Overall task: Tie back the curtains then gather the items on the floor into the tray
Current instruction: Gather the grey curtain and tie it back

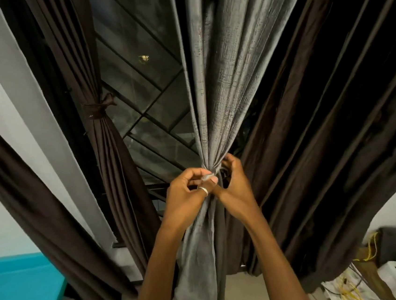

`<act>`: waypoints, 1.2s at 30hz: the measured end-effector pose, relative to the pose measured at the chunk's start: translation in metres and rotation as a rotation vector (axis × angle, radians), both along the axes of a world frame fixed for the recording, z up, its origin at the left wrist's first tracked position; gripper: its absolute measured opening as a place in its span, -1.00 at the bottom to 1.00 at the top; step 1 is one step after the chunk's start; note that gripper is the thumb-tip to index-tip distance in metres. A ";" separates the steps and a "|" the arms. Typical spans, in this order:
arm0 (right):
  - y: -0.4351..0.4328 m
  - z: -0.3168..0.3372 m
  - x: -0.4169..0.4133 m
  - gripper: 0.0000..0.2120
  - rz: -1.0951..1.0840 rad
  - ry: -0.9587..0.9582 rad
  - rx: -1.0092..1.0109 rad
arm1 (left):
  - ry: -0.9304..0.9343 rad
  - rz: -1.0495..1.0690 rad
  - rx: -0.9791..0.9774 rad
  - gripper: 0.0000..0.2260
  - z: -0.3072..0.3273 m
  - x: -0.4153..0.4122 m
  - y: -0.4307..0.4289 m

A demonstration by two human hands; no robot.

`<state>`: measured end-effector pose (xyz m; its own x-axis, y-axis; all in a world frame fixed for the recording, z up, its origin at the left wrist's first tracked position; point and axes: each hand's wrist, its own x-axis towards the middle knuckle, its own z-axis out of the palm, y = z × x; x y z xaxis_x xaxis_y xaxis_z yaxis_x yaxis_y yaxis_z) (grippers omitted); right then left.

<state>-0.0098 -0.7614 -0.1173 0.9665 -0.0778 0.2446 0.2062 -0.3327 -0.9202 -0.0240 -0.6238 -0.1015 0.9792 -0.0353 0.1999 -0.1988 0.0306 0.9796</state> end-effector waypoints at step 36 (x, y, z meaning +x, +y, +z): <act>-0.008 -0.046 0.024 -0.60 -0.038 0.079 -0.069 | -0.016 0.187 0.185 -0.80 -0.058 0.050 -0.016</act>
